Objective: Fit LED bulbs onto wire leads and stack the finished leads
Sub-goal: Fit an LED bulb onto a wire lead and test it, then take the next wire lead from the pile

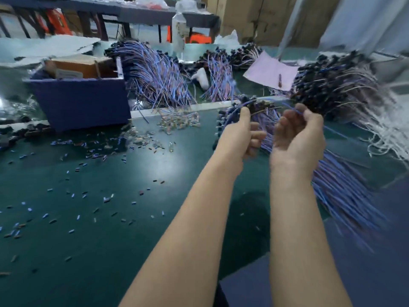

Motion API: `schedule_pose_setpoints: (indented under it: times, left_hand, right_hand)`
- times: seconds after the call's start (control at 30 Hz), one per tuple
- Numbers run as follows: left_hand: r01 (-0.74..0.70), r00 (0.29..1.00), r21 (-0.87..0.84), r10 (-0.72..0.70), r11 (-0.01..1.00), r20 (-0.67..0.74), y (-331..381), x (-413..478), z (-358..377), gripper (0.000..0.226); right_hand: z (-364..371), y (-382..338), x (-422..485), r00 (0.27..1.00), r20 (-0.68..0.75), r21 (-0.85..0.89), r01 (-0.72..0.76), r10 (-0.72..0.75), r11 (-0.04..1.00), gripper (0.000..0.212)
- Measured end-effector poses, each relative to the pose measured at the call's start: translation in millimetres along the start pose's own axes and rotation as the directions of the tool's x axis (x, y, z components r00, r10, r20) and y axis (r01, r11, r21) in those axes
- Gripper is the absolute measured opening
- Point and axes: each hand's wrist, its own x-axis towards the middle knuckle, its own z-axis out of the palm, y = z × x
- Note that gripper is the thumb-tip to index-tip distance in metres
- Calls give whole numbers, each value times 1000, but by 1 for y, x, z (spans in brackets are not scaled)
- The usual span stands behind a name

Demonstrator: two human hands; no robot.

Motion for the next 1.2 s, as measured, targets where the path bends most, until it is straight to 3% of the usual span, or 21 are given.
schedule_pose_setpoints:
  times: [0.07,0.1,0.2,0.27,0.4,0.5,0.6,0.7,0.8,0.87,1.0,1.13,1.2]
  left_hand:
    - [-43,999,-221,48,974,19,-9,14,15,36]
    - [-95,995,-222,93,970,-19,-12,23,21,33]
    - [-225,965,69,232,972,-124,-25,46,36,31]
    - [-215,961,207,245,954,-128,-37,59,44,33]
    - [-40,987,202,70,979,-145,-63,80,45,38]
    - [-3,980,288,60,958,-189,-75,87,37,38]
    - [-53,971,432,147,900,-187,-68,83,29,37]
    - [-136,916,614,334,778,-221,-49,67,13,34]
    - [-234,874,540,418,808,-246,-23,44,-14,25]
    - [-303,825,486,481,820,-298,-4,26,-40,21]
    - [-424,650,384,571,820,-501,33,-15,-105,13]
    - [-526,505,176,471,832,-723,62,-61,-176,15]
    - [-576,384,163,441,801,-811,75,-84,-209,15]
  right_hand:
    - [-18,-2,9,995,-95,-27,23,-25,999,26]
    - [-27,-2,14,987,-157,-46,40,-47,998,26]
    - [-52,2,31,949,-299,-136,62,-101,989,29]
    - [-69,8,41,942,-331,-210,-10,-61,978,31]
    - [-85,11,56,950,-254,-266,-251,184,931,42]
    - [-82,11,58,952,-218,-339,-280,215,898,32]
    - [-71,20,49,975,-147,-451,-214,164,867,21]
    - [-53,37,33,986,-56,-450,-164,155,878,22]
    - [-25,57,15,977,64,-447,-152,201,881,24]
    - [-2,73,1,957,149,-457,-156,248,876,22]
    - [48,110,-45,866,365,-564,-87,342,821,20]
    - [94,151,-106,680,616,-660,169,398,732,15]
    - [110,171,-137,581,696,-675,330,421,660,18]
